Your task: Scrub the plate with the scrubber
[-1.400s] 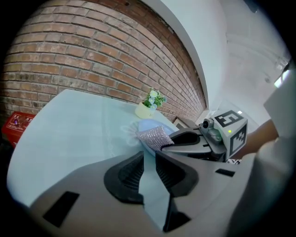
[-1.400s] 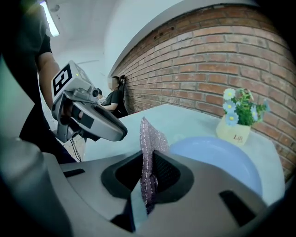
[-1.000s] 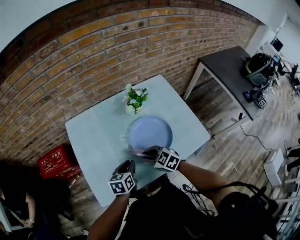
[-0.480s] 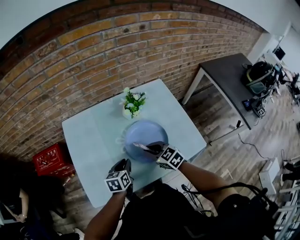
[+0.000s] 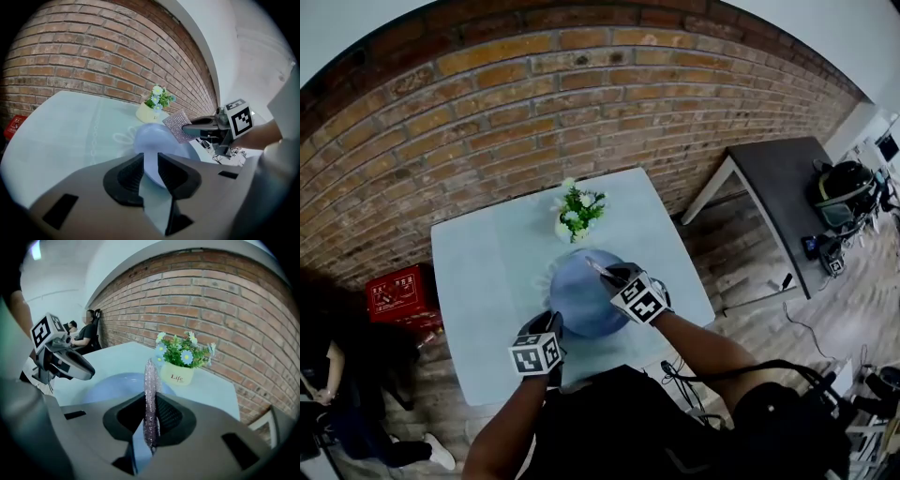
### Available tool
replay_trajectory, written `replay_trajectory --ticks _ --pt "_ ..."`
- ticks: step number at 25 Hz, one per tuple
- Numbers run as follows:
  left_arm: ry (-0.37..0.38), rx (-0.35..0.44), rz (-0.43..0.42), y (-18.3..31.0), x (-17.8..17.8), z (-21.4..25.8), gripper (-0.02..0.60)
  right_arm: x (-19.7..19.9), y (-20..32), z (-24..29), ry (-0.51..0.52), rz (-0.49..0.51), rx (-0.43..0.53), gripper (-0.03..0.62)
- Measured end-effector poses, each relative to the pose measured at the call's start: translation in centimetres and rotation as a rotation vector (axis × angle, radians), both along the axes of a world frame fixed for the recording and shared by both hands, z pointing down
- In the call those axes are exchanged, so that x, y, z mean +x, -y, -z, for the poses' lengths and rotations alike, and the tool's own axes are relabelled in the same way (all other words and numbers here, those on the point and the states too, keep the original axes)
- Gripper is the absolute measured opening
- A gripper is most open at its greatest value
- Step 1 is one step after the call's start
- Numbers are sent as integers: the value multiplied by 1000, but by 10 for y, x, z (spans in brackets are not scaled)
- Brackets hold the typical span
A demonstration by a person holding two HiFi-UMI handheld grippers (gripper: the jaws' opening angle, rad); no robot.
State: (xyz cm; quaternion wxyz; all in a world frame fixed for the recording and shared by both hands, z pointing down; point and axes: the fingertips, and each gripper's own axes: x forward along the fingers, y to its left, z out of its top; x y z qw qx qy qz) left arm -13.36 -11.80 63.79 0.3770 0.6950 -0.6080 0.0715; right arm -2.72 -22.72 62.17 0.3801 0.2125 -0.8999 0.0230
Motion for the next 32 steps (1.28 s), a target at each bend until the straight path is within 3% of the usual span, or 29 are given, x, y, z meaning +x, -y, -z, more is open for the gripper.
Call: replay_trajectory --ticks 9,14,19,32 --pt "44 -19 114 11 -7 -8 92 -23 20 -25 -221 267 199 63" --pt "65 -37 173 9 -9 -18 92 -33 13 -45 -335 353 254 63" --pt "59 -47 189 7 -5 -25 92 -33 2 -73 -403 363 167 64" --pt "20 -39 101 3 0 -27 91 -46 -14 -80 -386 298 -85 66"
